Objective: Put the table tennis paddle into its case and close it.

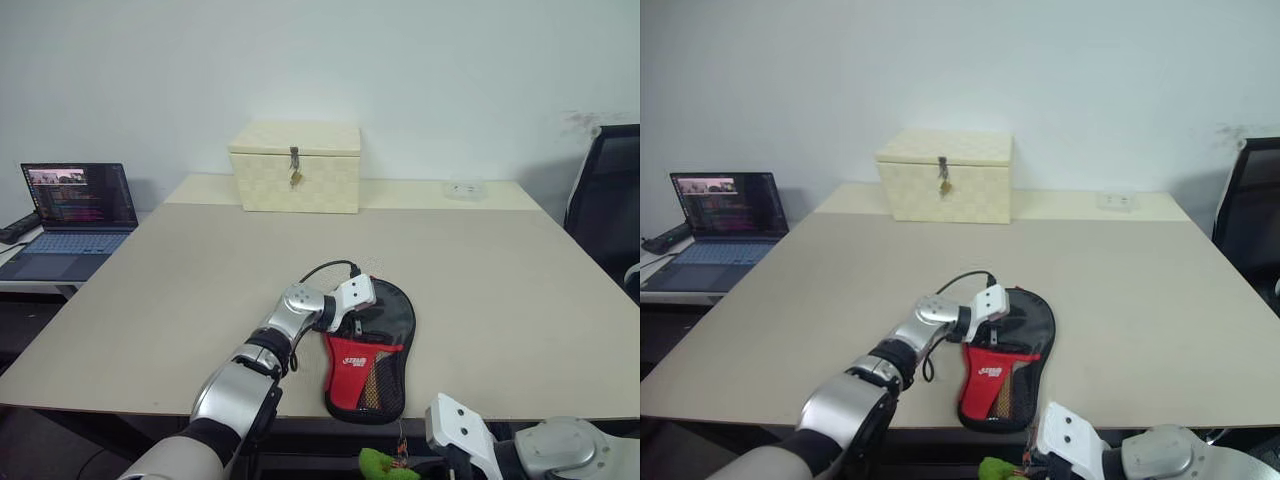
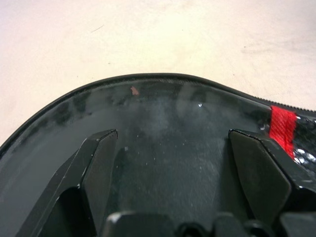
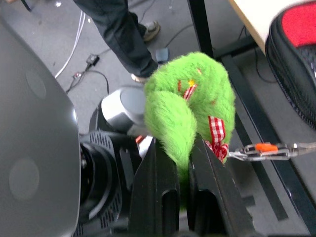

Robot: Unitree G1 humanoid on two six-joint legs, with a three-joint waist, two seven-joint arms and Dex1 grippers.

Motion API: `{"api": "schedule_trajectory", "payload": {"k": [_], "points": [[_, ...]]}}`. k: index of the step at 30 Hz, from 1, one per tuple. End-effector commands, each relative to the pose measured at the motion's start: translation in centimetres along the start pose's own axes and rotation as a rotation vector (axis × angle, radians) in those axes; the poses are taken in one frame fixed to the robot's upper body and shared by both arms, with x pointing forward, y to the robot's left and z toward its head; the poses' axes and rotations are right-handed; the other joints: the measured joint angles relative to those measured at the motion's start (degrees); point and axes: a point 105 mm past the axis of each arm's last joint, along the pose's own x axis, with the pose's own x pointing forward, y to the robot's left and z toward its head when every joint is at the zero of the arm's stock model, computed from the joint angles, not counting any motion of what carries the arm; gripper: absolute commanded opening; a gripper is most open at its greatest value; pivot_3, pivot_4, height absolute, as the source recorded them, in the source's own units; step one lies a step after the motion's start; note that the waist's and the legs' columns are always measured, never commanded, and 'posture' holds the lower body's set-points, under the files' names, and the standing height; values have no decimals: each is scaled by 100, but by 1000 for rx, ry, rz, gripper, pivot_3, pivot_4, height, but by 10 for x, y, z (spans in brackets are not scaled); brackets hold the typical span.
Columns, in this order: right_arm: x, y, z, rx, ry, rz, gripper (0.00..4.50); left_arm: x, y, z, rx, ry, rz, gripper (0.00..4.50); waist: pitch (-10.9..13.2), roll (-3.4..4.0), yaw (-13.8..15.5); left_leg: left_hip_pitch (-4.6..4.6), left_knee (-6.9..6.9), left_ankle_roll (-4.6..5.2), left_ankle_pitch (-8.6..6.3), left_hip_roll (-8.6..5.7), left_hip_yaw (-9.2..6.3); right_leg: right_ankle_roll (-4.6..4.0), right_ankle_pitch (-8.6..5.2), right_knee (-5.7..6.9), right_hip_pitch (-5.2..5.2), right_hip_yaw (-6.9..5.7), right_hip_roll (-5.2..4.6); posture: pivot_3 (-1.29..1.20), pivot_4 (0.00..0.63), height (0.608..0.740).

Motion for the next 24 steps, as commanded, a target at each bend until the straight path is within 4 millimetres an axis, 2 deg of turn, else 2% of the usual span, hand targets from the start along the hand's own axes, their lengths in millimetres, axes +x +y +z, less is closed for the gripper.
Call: {"api": "schedule_trajectory", "payload": {"k": [1, 2, 6, 8, 11, 13, 15, 17, 19, 21, 24], "points": [[-5, 7, 9, -19, -27, 37, 531, 8, -19, -23, -27, 95, -67, 3916, 0, -1, 2, 0, 0, 0, 0, 0, 0, 0, 0, -1, 0, 0, -1, 0, 150, 740], [-7, 4, 12, -19, -35, 26, 728, 8, -18, -22, -28, 87, -62, 3916, 1, -2, 2, -1, 0, 0, 0, -1, -2, 1, 0, -1, 1, -2, -2, 0, 150, 740], [-20, -24, 30, -23, -91, -54, 2063, 2, -9, -13, -55, 11, -11, 3916, 3, -3, -15, 2, 3, 0, 0, 0, 4, 7, 4, 0, 2, 2, -4, 0, 150, 740], [-29, -41, 41, -16, -138, -101, 2063, -8, 0, -7, -56, -41, 22, 3916, 5, -5, -17, 3, 3, 0, 0, 0, 6, 9, 5, 0, 2, 4, -5, 0, 150, 740], [-52, -89, 60, -12, -251, -291, 2063, -53, 25, 3, -79, -169, 150, 3916, 29, -10, -74, -3, -2, 0, 0, 7, 13, 8, 5, 2, -14, 11, -3, 0, 150, 740], [-62, -119, 66, -47, -291, -392, 2063, -90, 29, 4, -105, -232, 226, 3916, 41, -12, -121, -18, -5, 1, 1, 9, 21, 6, 6, 22, -47, 28, -1, 0, 150, 740], [-69, -144, 71, -89, -350, -452, 2063, -121, 21, 8, -156, -287, 284, 3916, 44, -8, -175, -23, -14, 1, 1, 15, 21, 4, 6, 42, -72, 40, -2, 0, 150, 740], [-72, -177, 71, -106, -386, -516, 2063, -159, -6, 13, -244, -337, 354, 3916, 52, 1, -226, -23, -23, 0, 0, 23, 12, -14, 7, 42, -78, 43, -14, 0, 150, 740], [-76, -199, 66, -119, -391, -551, 2063, -170, -25, 19, -292, -333, 385, 3916, 63, 9, -200, -23, -27, -4, -5, 27, 12, -44, 9, 41, -80, 43, -21, 0, 150, 740], [-84, -219, 59, -128, -378, -589, 2063, -177, -37, 17, -325, -310, 440, 3916, 83, 27, -72, -28, -22, -5, -6, 20, -1, -50, 5, 41, -77, 41, -29, 0, 150, 740], [-92, -237, 52, -115, -364, -592, 2063, -183, -43, 14, -349, -273, 505, 3916, 97, 48, 25, -38, -1, -5, -5, 7, 1, -48, 6, 43, -68, 25, -32, 0, 150, 740]]}}
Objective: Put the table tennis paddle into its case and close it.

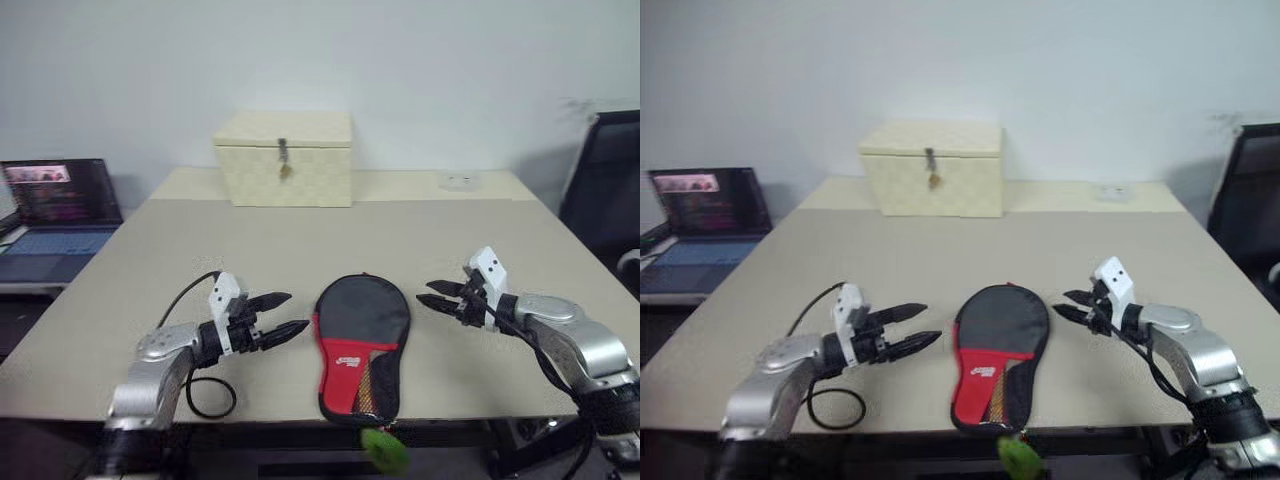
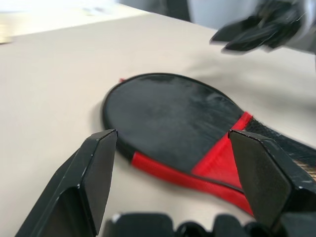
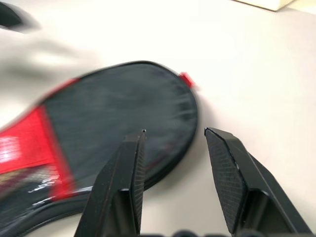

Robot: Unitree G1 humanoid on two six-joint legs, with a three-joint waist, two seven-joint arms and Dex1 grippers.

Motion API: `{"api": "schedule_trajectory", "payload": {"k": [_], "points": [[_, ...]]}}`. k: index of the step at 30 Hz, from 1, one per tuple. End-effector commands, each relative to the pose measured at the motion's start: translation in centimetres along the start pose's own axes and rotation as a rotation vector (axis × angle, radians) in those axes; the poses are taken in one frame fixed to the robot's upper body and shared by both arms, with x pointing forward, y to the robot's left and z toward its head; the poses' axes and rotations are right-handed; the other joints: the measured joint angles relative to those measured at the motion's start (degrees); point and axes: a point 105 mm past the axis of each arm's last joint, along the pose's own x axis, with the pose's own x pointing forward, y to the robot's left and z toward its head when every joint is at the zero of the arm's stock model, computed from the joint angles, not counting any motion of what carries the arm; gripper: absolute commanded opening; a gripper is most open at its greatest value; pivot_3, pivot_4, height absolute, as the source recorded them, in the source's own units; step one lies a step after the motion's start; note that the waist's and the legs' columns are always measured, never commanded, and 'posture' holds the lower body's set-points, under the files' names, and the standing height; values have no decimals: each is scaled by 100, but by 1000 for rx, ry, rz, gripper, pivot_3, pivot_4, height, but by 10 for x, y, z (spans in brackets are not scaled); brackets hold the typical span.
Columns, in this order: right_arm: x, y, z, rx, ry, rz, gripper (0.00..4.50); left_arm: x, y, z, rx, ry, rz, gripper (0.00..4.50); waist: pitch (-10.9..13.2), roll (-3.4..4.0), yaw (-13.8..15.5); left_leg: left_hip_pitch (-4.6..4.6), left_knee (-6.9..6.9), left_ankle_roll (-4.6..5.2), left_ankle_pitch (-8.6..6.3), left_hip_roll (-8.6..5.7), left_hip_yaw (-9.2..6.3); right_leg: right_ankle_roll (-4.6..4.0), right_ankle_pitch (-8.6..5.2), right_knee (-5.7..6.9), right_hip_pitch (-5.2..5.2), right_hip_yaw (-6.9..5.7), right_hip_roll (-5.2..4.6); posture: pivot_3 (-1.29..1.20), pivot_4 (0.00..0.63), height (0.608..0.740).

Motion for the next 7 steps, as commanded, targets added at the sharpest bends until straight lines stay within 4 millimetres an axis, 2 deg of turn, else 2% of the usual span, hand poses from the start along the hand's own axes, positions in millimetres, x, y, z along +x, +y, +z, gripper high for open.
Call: {"api": "schedule_trajectory", "payload": {"k": [1, 3, 5, 7], "points": [[-6, -20, 5, -50, -19, -1, 2063, -4, -2, 17, 36, -22, 60, 3916, 4, 4, 38, 0, 1, 0, 0, -4, 1, 2, 1, -1, 3, -2, 0, 0, 150, 740], [-6, -26, 6, -62, -18, 1, 2063, -3, 1, 18, 40, -19, 90, 3916, 4, 4, 37, 3, 5, 0, 1, -5, 4, 4, 2, -2, 6, -2, 1, 0, 150, 740], [-5, -24, 6, -77, -5, 14, 2063, -13, 11, 10, 62, 18, 136, 3916, 4, 5, 9, 12, 3, 0, 1, -2, 18, 5, 3, -1, 9, -2, 2, 0, 150, 740], [-7, -23, 4, -98, 19, 30, 2063, -15, 18, 12, 61, 12, 160, 3916, 6, 7, -18, 15, -1, 0, 1, 4, 21, 3, 3, 0, 8, 0, 2, 0, 150, 740]]}}
